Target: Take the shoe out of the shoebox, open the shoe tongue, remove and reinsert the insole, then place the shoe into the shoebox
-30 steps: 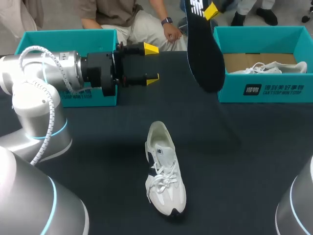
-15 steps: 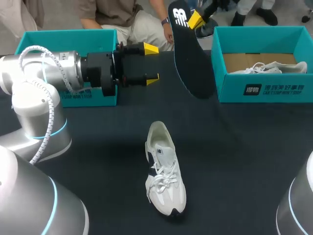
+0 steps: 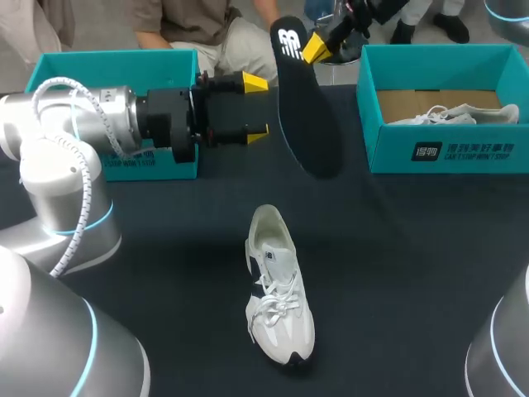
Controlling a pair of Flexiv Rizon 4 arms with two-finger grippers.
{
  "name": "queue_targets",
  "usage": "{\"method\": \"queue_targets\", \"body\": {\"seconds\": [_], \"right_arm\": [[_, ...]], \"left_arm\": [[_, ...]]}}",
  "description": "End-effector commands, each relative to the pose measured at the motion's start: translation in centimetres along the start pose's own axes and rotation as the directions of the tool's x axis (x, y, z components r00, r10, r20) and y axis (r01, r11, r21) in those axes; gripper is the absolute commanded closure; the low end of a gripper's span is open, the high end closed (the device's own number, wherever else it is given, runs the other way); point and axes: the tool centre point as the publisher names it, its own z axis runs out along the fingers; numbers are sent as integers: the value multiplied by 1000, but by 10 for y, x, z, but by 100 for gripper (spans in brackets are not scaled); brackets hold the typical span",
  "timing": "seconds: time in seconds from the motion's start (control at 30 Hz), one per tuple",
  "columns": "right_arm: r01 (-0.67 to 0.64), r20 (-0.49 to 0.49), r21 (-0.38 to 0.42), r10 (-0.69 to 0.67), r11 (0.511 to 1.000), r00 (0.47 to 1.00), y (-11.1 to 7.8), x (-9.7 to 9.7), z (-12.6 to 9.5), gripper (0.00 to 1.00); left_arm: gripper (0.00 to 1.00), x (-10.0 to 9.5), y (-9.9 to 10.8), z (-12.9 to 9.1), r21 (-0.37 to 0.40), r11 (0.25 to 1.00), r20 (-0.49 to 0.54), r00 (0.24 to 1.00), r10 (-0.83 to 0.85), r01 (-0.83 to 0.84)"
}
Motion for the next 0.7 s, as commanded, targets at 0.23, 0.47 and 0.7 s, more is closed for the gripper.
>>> {"method": "queue_targets", "body": {"seconds": [0.23,0.47,0.7], "right_arm": [[2,-44,4,-2,1000,999,10,3,26,100],[7,-60,8,-7,1000,998,13,4,32,100],[10,-66,4,-9,1000,998,16,3,33,100]], "left_arm": [[0,2,-5,5,-21,999,-15,999,34,-34],[0,2,-4,6,-34,999,-12,999,33,-34],[25,4,-9,8,-14,1000,2,1000,28,-27]]}}
